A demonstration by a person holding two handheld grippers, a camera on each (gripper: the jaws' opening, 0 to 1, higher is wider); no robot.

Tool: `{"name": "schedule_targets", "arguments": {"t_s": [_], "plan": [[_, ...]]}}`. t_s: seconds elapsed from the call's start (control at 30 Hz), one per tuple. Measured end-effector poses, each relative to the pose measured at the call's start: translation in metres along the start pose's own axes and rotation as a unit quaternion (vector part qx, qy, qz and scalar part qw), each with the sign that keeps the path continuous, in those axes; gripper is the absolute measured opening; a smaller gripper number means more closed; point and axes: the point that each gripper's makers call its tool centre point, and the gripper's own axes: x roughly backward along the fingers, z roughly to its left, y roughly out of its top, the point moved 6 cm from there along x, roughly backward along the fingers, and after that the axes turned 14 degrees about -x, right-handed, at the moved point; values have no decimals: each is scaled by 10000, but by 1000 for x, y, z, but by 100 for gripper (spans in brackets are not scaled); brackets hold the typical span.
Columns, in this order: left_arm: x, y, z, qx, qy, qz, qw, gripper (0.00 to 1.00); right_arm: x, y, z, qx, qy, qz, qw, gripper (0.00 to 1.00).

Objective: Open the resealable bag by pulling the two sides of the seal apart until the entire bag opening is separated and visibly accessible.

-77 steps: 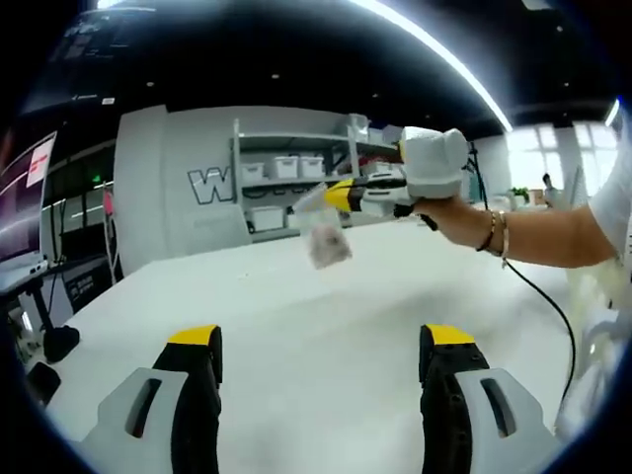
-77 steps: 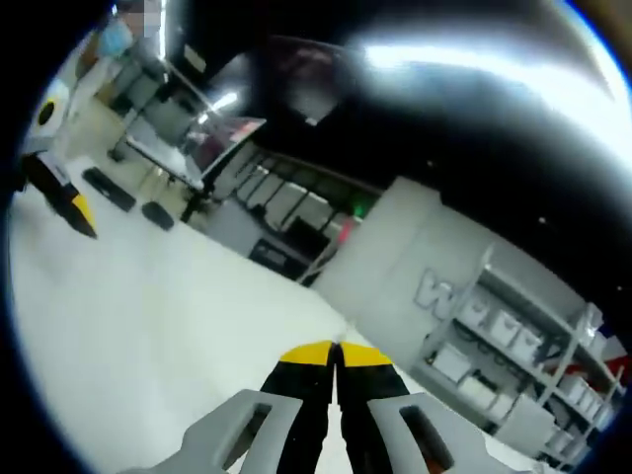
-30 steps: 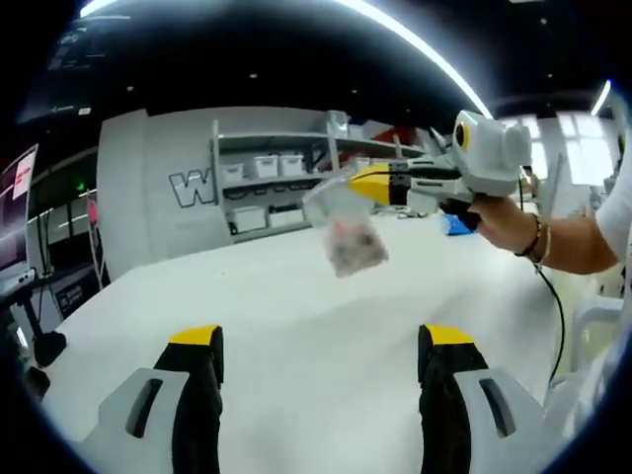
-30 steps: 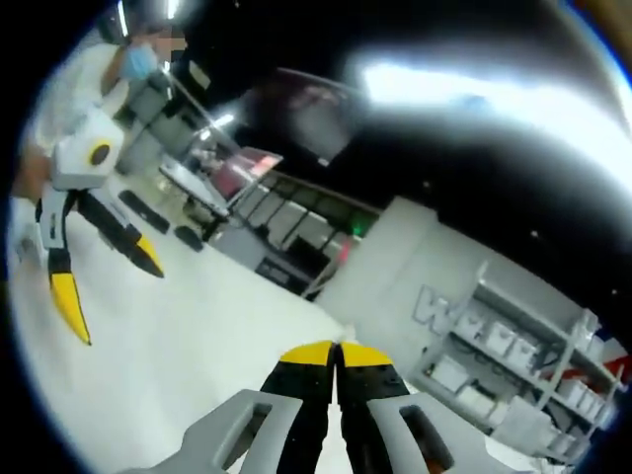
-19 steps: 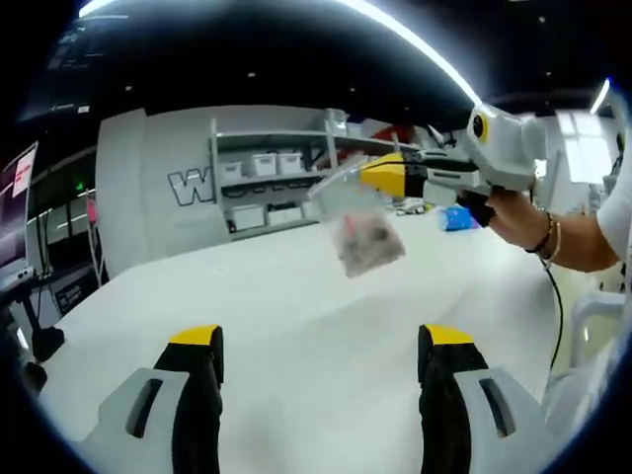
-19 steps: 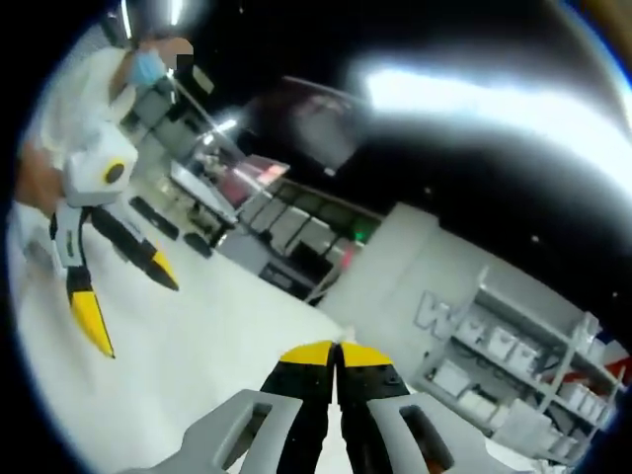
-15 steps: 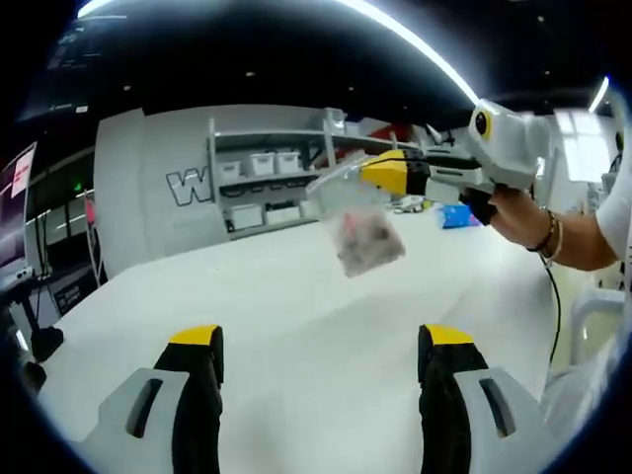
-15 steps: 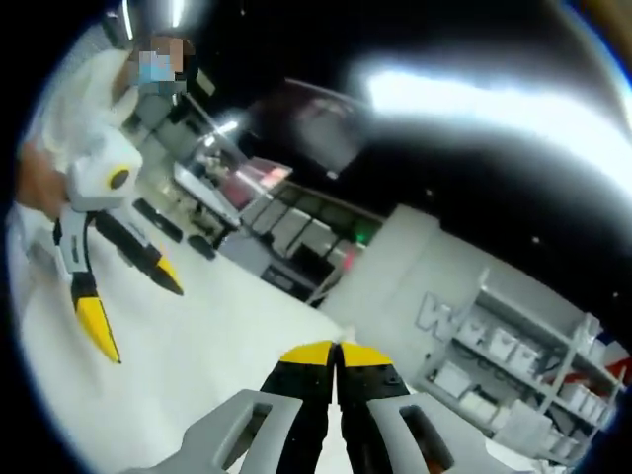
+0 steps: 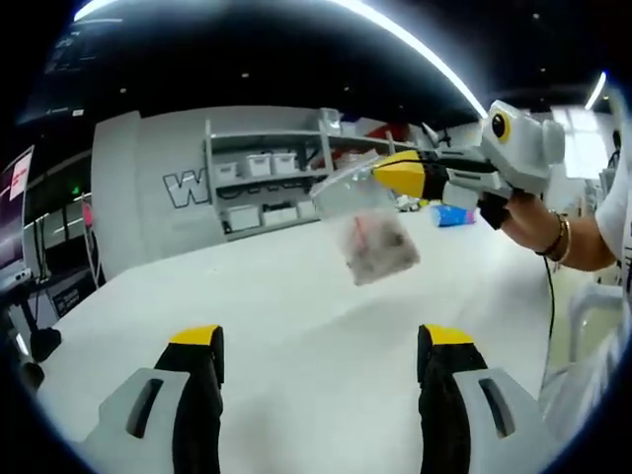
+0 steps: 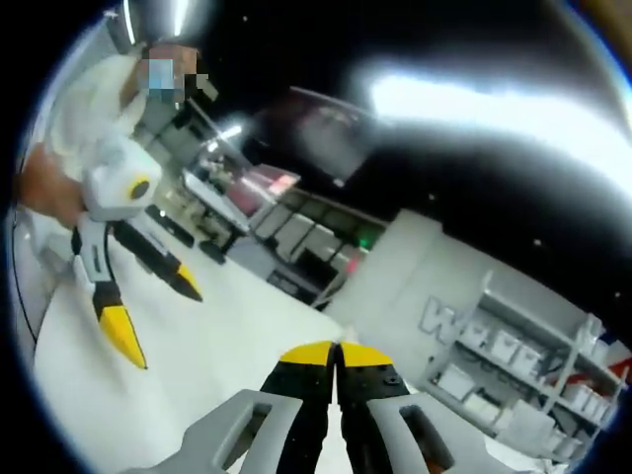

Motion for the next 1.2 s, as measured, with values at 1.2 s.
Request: {"name": "schedule_targets", "arguments": {"t_s": [1.2], "plan": [[10, -1, 3, -97, 15, -16, 10000, 76, 39, 19, 50, 1001, 503, -244, 9934, 0]]}}
